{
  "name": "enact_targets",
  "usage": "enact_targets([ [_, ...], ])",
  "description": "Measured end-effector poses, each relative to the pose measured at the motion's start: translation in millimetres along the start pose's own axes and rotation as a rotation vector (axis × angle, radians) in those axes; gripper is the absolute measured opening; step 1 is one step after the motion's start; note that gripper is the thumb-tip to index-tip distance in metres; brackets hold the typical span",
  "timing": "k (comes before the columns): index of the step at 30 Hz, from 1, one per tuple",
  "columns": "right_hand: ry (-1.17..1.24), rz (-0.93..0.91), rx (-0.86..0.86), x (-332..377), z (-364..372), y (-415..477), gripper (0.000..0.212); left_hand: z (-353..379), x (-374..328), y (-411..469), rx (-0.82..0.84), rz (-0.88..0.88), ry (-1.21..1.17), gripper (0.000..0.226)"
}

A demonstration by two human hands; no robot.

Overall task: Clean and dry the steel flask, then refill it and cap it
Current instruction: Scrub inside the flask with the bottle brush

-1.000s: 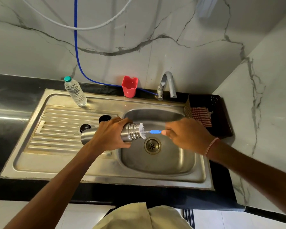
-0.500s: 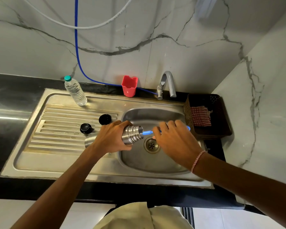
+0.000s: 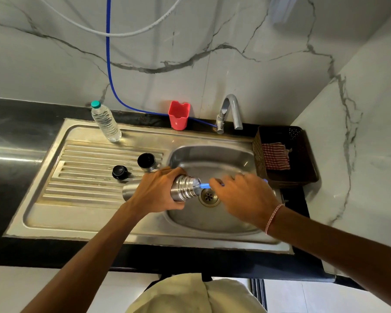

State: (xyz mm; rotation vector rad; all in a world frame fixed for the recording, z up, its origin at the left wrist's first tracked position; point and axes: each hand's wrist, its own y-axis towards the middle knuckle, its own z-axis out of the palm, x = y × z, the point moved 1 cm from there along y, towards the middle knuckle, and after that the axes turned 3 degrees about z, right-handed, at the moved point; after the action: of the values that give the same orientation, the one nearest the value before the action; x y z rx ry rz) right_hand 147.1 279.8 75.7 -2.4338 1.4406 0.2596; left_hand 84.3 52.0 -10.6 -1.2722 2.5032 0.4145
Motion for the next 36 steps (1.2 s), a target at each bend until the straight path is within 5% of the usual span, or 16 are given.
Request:
enact_targets([
  [4, 0.968, 0.232, 0.500, -16.8, 2.1, 13.4, 0.035, 0.2, 2.5, -4.2, -0.013, 0.020, 0.037, 0.073],
  [5, 1.033, 0.243, 0.544, -18.6, 2.5, 16.5, 0.038, -0.1, 2.8, -4.2, -0.015, 0.019, 0.051, 0.074],
  [10, 0.014, 0.154, -0.034, 0.0, 2.0, 4.5, 0.010, -7.9, 8.2, 1.1, -0.016, -0.053, 0.037, 0.077],
  [14, 0.129, 0.125, -0.070, -6.3, 0.1, -1.7, 0.017, -14.5, 12.0, 2.0, -0.010, -0.021, 0.071, 0.075],
  [19, 0.456, 0.066, 0.259, -41.6, -8.0, 0.3, 0.039, -19.0, 13.0, 0.3, 0.009, 0.011, 0.144, 0.077],
  [22, 0.065, 0.122, -0.024, -37.3, -5.4, -2.1, 0.027, -15.5, 9.6, 3.0, 0.035, -0.041, 0.119, 0.076],
  [25, -0.056, 0.080, -0.102, -18.3, -5.1, -6.6, 0.008, -13.2, 12.6, 4.2, 0.031, -0.079, 0.068, 0.075],
  [28, 0.134, 0.012, -0.062, -32.7, -2.8, -9.6, 0.010, -13.9, 16.8, 1.0, 0.057, -0.029, 0.097, 0.077],
  [32, 0.524, 0.015, 0.268, -70.7, 0.0, -9.3, 0.037, -14.1, 25.6, -4.6, 0.092, 0.002, 0.080, 0.081],
  [36, 0.004, 0.037, -0.079, -70.4, 7.3, -13.7, 0.032, -11.4, 25.7, 0.5, 0.103, -0.044, 0.084, 0.079],
])
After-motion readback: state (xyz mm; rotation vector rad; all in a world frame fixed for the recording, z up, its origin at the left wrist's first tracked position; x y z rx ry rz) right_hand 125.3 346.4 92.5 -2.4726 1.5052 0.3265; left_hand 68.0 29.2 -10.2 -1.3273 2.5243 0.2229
